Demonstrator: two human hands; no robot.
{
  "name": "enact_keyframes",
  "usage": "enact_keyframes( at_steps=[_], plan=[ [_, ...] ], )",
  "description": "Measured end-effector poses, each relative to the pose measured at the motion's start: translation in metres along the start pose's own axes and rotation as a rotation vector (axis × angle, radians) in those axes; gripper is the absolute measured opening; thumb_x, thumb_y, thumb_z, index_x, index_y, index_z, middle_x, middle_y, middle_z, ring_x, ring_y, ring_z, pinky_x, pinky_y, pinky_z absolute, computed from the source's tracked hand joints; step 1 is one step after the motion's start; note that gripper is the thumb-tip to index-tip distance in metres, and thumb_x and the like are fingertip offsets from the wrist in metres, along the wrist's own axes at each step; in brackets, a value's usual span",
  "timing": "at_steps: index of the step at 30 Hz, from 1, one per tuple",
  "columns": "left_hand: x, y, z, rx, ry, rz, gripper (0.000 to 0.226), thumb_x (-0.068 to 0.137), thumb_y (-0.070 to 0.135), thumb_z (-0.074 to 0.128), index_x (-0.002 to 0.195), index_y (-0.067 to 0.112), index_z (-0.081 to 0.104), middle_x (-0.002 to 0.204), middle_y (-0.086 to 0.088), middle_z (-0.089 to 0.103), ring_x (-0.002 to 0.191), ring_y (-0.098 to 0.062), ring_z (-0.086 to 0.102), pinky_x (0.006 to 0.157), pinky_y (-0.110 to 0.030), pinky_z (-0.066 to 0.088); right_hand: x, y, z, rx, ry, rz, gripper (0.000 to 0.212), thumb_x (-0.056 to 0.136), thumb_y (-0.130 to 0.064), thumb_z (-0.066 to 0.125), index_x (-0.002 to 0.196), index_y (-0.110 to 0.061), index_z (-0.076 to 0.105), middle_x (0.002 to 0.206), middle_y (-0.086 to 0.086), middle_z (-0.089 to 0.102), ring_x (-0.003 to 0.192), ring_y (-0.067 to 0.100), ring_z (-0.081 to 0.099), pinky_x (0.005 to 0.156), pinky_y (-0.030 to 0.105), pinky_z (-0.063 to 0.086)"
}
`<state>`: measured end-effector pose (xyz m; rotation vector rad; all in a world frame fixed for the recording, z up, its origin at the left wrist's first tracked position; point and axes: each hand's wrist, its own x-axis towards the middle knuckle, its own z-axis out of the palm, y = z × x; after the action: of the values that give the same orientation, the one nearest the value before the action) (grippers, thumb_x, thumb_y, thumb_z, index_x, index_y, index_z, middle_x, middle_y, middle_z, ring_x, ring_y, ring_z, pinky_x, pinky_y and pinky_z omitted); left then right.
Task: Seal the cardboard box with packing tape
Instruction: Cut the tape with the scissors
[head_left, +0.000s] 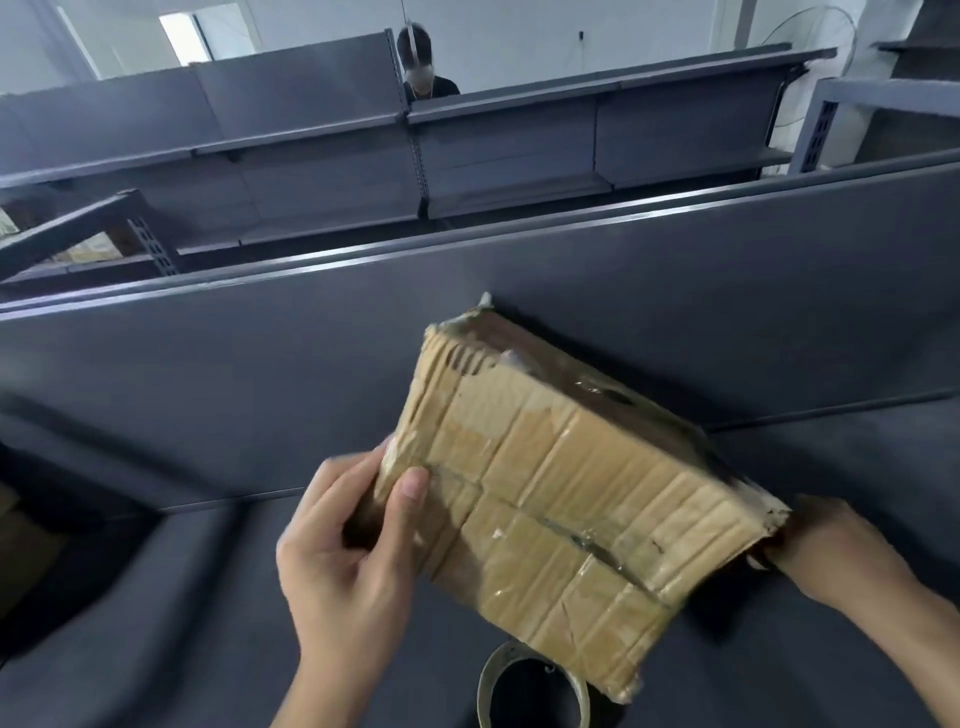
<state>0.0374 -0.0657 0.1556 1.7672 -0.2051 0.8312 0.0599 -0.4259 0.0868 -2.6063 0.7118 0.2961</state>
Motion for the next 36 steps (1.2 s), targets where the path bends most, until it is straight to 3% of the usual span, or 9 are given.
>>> enact_keyframes(
  at_steps=[6, 10, 12, 15, 19, 22, 28, 34, 36],
  plan=[
    [-0.057, -0.046, -0.008, 0.021, 0.222, -0.054, 0.041, 0.089, 0.032, 0.064, 0.092, -0.009, 0.067, 0.077, -0.025, 0.059, 0.064, -0.019, 0.051, 0.061, -0.015, 0.04, 0.027, 0.015, -0.002, -0.109, -0.005, -0.126, 0.024, 0.092, -0.018, 0.064, 0.07, -0.011, 0.071, 0.064, 0.0, 0.069, 0.061, 0.016, 0.065, 0.05, 0.029, 0.044],
    [-0.078, -0.063, -0.008, 0.059, 0.319, -0.105, 0.038, 0.092, 0.033, 0.058, 0.089, -0.004, 0.063, 0.076, -0.026, 0.055, 0.063, -0.029, 0.049, 0.059, -0.026, 0.039, 0.024, 0.023, 0.02, 0.042, 0.443, -0.295, 0.021, 0.086, -0.005, 0.074, 0.076, -0.022, 0.077, 0.069, -0.001, 0.073, 0.062, 0.022, 0.066, 0.058, 0.034, 0.054],
    [-0.084, -0.071, -0.007, 0.076, 0.373, -0.132, 0.032, 0.094, 0.035, 0.057, 0.089, 0.004, 0.061, 0.076, -0.025, 0.054, 0.06, -0.035, 0.049, 0.054, -0.04, 0.039, 0.013, 0.018, 0.028, 0.201, 0.506, -0.311, 0.015, 0.084, -0.005, 0.077, 0.087, -0.02, 0.079, 0.078, 0.0, 0.077, 0.062, 0.014, 0.066, 0.065, 0.012, 0.049],
    [-0.089, -0.08, -0.007, 0.09, 0.445, -0.172, 0.039, 0.094, 0.037, 0.056, 0.09, -0.001, 0.058, 0.075, -0.026, 0.052, 0.057, -0.021, 0.048, 0.05, -0.039, 0.037, 0.002, 0.005, 0.035, 0.396, 0.434, -0.287, 0.023, 0.086, -0.009, 0.075, 0.087, -0.032, 0.075, 0.081, -0.01, 0.077, 0.072, 0.002, 0.068, 0.072, -0.005, 0.038],
    [-0.094, -0.086, -0.006, 0.048, 0.488, -0.248, 0.04, 0.095, 0.046, 0.059, 0.09, 0.006, 0.059, 0.067, -0.021, 0.053, 0.051, -0.027, 0.046, 0.047, -0.038, 0.039, -0.016, -0.011, 0.049, 0.559, 0.265, -0.353, 0.047, 0.09, 0.001, 0.065, 0.095, -0.045, 0.071, 0.085, -0.025, 0.076, 0.08, -0.009, 0.071, 0.078, 0.0, 0.045],
    [-0.095, -0.088, -0.005, 0.033, 0.527, -0.284, 0.026, 0.092, 0.051, 0.061, 0.09, 0.025, 0.062, 0.067, -0.019, 0.049, 0.051, -0.022, 0.042, 0.047, -0.044, 0.037, -0.027, -0.022, 0.054, 0.574, 0.181, -0.396, 0.072, 0.087, 0.012, 0.06, 0.123, -0.051, 0.06, 0.096, -0.02, 0.077, 0.083, -0.013, 0.069, 0.076, -0.001, 0.042],
    [-0.095, -0.088, -0.006, -0.012, 0.486, -0.267, 0.018, 0.089, 0.043, 0.061, 0.089, 0.025, 0.063, 0.062, -0.006, 0.051, 0.052, -0.009, 0.042, 0.049, -0.039, 0.037, -0.018, -0.02, 0.069, 0.463, 0.113, -0.45, 0.079, 0.082, 0.014, 0.056, 0.114, -0.058, 0.046, 0.116, -0.008, 0.072, 0.099, -0.024, 0.058, 0.096, 0.005, 0.041],
    [-0.095, -0.086, -0.013, -0.033, 0.415, -0.282, 0.023, 0.087, 0.044, 0.064, 0.09, 0.021, 0.066, 0.062, -0.008, 0.052, 0.051, -0.007, 0.042, 0.049, -0.019, 0.037, -0.018, -0.025, 0.076, 0.545, 0.019, -0.438, 0.056, 0.088, 0.023, 0.05, 0.133, -0.007, 0.061, 0.115, -0.01, 0.063, 0.083, -0.034, 0.053, 0.078, -0.011, 0.034],
    [-0.093, -0.082, -0.013, -0.031, 0.407, -0.273, 0.034, 0.085, 0.044, 0.064, 0.088, 0.01, 0.065, 0.061, -0.006, 0.052, 0.05, -0.005, 0.041, 0.048, -0.015, 0.036, -0.019, -0.028, 0.074, 0.603, 0.022, -0.429, 0.048, 0.088, 0.02, 0.056, 0.124, -0.01, 0.064, 0.114, -0.002, 0.067, 0.077, -0.031, 0.057, 0.073, -0.009, 0.037]
  ],
)
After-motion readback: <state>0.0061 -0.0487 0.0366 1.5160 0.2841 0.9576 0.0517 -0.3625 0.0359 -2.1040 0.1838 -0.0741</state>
